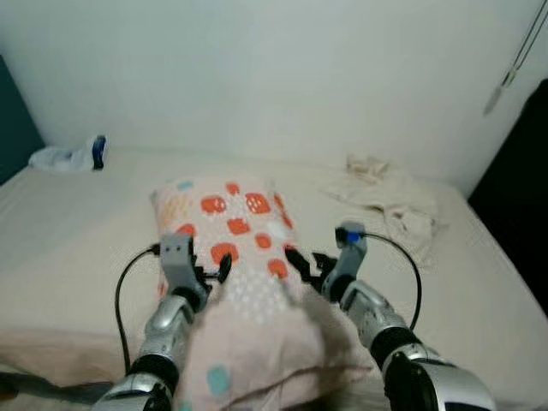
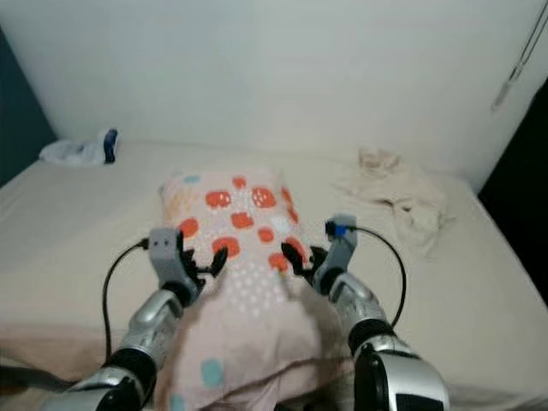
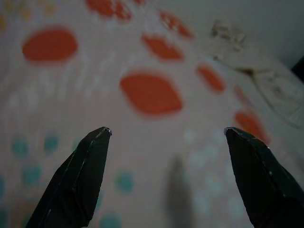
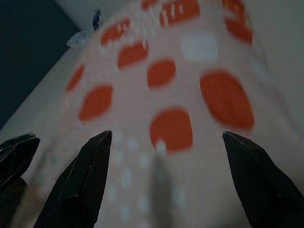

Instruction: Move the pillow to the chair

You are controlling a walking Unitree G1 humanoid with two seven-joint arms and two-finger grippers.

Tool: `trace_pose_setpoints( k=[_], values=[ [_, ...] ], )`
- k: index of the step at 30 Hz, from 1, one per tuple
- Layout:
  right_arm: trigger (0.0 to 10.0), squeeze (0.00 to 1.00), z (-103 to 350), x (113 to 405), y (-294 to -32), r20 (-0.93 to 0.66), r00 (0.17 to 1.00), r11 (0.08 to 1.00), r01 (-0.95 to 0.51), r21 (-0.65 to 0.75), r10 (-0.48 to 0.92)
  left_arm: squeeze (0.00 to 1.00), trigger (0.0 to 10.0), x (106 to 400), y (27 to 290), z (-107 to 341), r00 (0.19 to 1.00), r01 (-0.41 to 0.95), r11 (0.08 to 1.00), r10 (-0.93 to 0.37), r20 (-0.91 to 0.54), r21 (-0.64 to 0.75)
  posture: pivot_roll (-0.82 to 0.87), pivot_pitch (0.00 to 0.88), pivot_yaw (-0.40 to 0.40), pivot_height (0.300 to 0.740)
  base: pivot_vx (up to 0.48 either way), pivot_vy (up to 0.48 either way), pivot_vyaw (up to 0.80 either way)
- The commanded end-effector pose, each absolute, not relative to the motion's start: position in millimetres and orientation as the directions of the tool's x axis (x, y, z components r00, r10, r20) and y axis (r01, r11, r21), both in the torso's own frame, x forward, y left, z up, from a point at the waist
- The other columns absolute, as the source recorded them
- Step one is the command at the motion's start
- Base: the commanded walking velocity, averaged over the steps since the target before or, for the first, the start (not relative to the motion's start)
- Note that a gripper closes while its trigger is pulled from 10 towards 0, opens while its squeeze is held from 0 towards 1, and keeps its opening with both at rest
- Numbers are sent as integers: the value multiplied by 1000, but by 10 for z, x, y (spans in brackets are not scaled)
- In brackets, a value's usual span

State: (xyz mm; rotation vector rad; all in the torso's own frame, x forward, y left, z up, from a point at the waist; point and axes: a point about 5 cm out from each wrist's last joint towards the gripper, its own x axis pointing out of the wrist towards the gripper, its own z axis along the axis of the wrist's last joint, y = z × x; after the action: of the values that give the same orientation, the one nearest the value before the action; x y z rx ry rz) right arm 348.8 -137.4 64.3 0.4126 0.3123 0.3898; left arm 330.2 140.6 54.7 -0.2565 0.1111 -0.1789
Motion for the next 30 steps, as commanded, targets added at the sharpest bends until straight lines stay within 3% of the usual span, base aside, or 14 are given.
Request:
trace_pose_setpoints(
  k=[1, 12, 21, 30],
  values=[
    [10000, 0, 663, 3503, -1413, -210, 887, 849, -290, 442, 412, 0, 10000, 3300, 1369, 550, 975, 177, 951, -204, -84, -252, 70, 0, -23, 574, 0, 0, 0],
    [10000, 0, 809, 3570, -1597, -141, 912, 855, -296, 426, 386, 0, 10000, 3331, 1354, 623, 975, 196, 948, -215, -50, -251, 69, 0, -4, 534, 0, 0, 0],
    [10000, 0, 915, 3607, -1893, -106, 950, 872, -220, 437, 292, 0, 10000, 3419, 1303, 931, 972, 234, 943, -219, 88, -237, 81, 0, 21, 484, 0, 0, 0],
    [10000, 0, 830, 3549, -1945, -121, 954, 866, -188, 464, 273, 0, 10000, 3408, 1620, 1228, 981, 128, 976, -100, 166, -174, 124, 140, 61, 444, 0, 0, 0]
  ],
)
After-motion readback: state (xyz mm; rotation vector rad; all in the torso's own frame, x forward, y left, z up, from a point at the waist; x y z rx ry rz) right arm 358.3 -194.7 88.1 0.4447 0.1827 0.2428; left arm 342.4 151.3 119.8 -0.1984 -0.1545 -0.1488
